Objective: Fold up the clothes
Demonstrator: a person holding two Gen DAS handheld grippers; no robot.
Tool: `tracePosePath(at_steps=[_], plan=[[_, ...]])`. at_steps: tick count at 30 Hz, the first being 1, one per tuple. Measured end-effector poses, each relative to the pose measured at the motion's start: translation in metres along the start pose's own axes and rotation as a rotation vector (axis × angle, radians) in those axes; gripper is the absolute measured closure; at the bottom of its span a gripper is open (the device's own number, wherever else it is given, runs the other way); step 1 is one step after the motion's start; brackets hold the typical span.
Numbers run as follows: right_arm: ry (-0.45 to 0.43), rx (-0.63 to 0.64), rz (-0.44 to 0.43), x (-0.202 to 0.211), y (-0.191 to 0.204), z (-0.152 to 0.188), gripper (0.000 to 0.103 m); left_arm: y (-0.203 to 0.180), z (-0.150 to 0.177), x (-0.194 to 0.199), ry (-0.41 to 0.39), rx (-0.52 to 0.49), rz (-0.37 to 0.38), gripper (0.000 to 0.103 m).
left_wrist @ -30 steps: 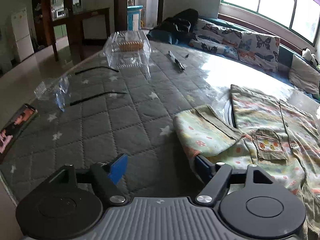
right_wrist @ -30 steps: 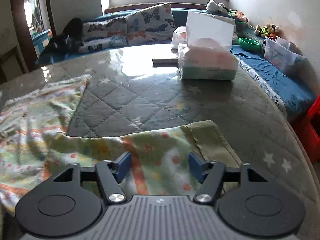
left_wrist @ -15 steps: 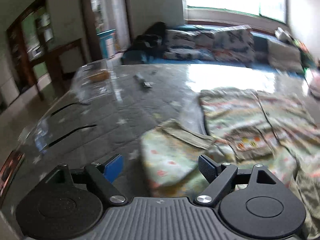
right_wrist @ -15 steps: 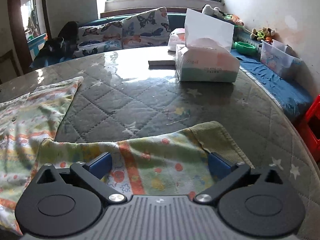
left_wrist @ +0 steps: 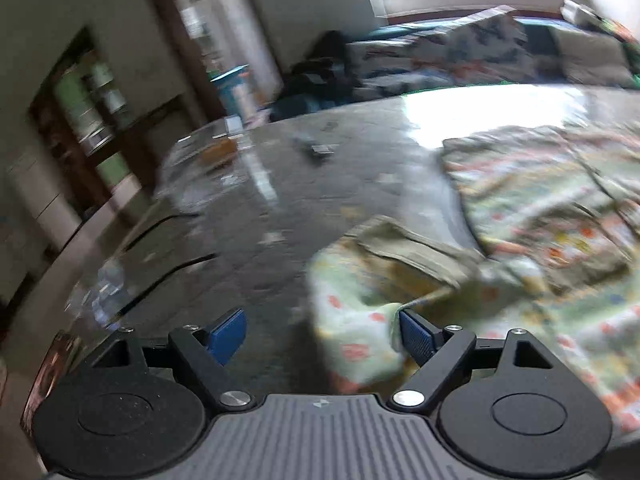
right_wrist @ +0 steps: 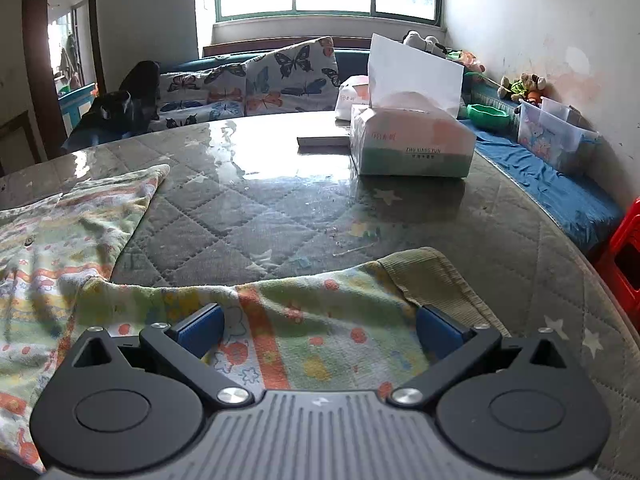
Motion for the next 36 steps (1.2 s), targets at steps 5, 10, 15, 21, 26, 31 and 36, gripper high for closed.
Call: tracePosePath(at_steps=[5, 10, 15, 21, 26, 31, 36], plan=[[-0.004, -0.001, 0.0, 0.0, 0.0, 0.001, 0.0, 0.054, 0.008, -0.016, 0.04, 0.222, -0.084, 0.017], [-0.005, -0.001, 0.0, 0.0, 0.001, 0.002, 0.0, 0.088, 0.022, -0.023, 0.07, 0.297, -0.175, 0.018], [-0.006, 0.0, 0.001, 0.0, 0.001, 0.002, 0.0, 0.105, 0.033, -0.023, 0.11, 0.341, -0.218, 0.018], [-0.007, 0.0, 0.0, 0.0, 0.001, 0.002, 0.0, 0.078, 0.019, -0.01, 0.06, 0.305, -0.102, 0.018], [-0.007, -0.002, -0.001, 0.0, 0.001, 0.003, 0.0, 0.048, 0.003, -0.028, 0.037, 0.23, -0.054, 0.018], [-0.007, -0.003, -0.002, 0.0, 0.001, 0.003, 0.0, 0.047, 0.004, -0.042, 0.047, 0.201, -0.109, 0.017], [-0.007, -0.003, -0.002, 0.0, 0.001, 0.003, 0.0, 0.07, 0.022, -0.044, 0.053, 0.223, -0.207, 0.016]])
Point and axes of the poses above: each gripper's, at about its wrist camera, not at the fingertips, and x roughly against the way its jaws point, y to its left, z to its underside, the point moved 1 cm from there along -x, roughly the way its jaws point, and after that the axes turned 7 degrees about -x, right-handed, at the moved point
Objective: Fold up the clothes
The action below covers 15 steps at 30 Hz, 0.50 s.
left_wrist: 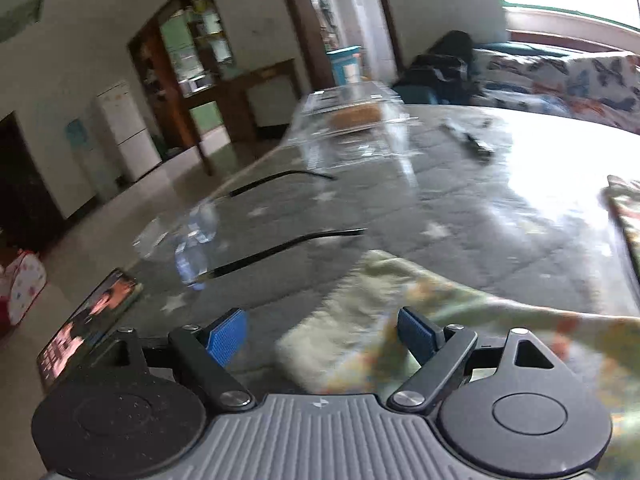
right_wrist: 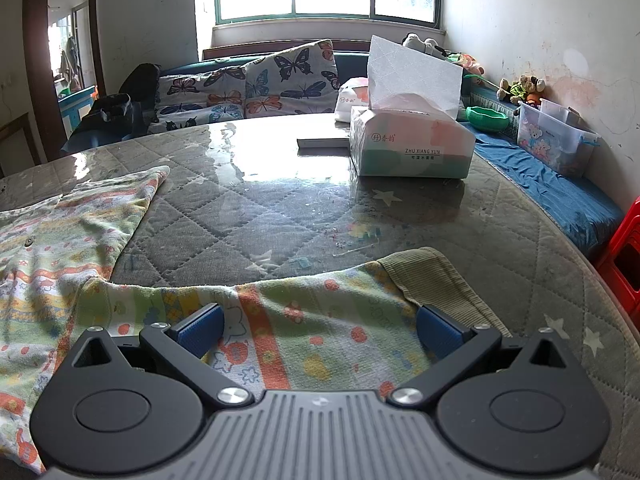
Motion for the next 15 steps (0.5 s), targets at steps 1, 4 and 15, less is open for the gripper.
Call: tracePosePath(at_steps=[1, 4, 15], plan=[[0.0, 0.0, 0.0, 0.0, 0.0, 0.0, 0.0, 0.004, 0.001, -0.002, 0.0, 0.004, -0.013, 0.015], [0.0, 0.0, 0.0, 0.0, 0.0, 0.0, 0.0, 0.01, 0.0, -0.001, 0.026, 0.014, -0.014, 0.014], [0.004, 0.003, -0.002, 0.0, 0.001, 0.0, 0.0, -0.065, 0.002, 0.088, -0.051, -0.136, 0.362, 0.015]])
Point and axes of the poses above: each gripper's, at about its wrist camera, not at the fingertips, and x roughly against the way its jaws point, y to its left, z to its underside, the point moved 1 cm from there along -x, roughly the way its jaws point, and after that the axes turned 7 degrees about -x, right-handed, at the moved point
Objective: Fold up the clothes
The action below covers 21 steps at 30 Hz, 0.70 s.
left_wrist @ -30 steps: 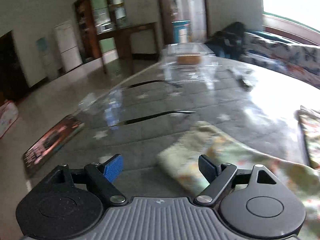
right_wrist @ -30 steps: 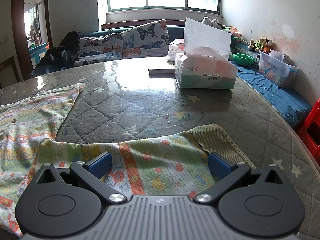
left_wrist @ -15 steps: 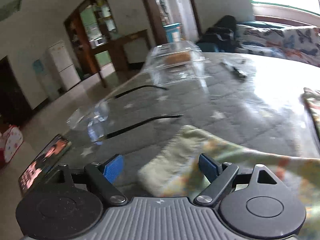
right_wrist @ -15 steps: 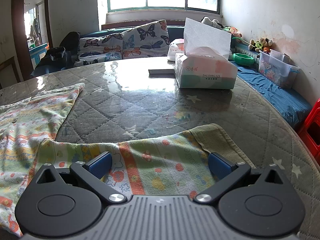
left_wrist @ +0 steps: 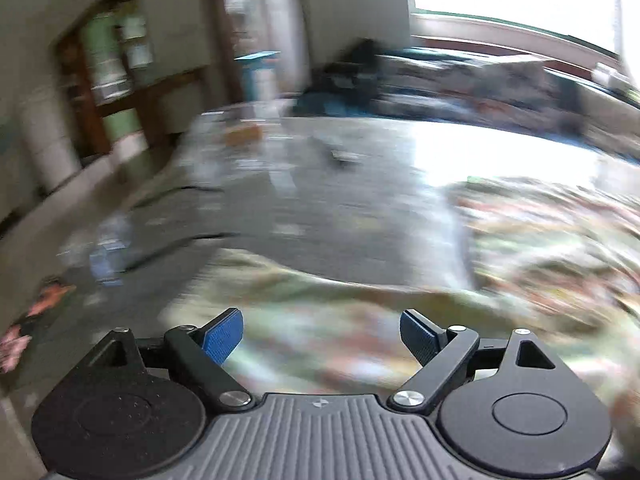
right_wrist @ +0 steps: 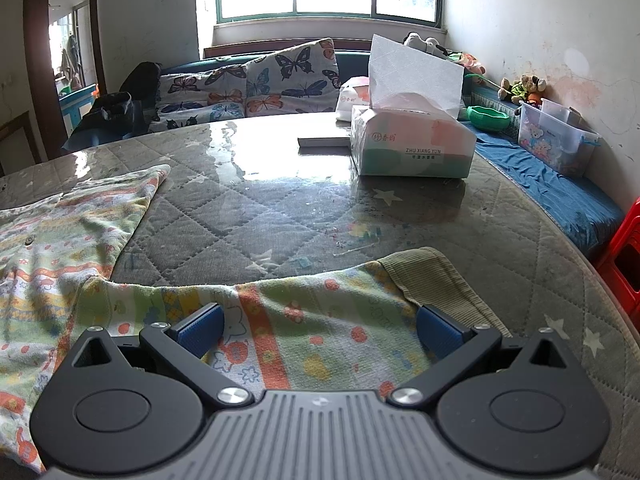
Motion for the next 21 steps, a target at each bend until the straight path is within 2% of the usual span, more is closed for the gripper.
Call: tracePosePath(at_steps=[3, 5, 9, 12, 17, 21], plan=[[0.0, -0.001, -0.001, 0.0, 0.0, 0.0, 0.0, -0.037, 0.0, 0.004, -0.009, -0.093, 0.083, 0.015], [0.0, -0.001, -0.002, 0.0, 0.0, 0.0, 0.0, -0.051, 0.003, 0.002, -0.011, -0.144, 0.095, 0.015], [0.001, 0.0, -0.003, 0.001, -0.001, 0.0, 0.0, -0.056, 0.01, -0.001, -0.022, -0.196, 0.081, 0.011], [0.003, 0.004, -0.003, 0.001, 0.0, 0.0, 0.0, -0.05, 0.014, -0.001, -0.016, -0.209, 0.05, 0.01], [0.025, 0.033, -0.001, 0.003, 0.002, -0.005, 0.0, -0.041, 0.015, 0.005, -0.01, -0.184, 0.052, 0.01], [-0.022, 0.079, -0.009, 0.021, 0.01, -0.011, 0.0, -0.041, 0.011, 0.013, -0.022, -0.177, 0.077, 0.009]])
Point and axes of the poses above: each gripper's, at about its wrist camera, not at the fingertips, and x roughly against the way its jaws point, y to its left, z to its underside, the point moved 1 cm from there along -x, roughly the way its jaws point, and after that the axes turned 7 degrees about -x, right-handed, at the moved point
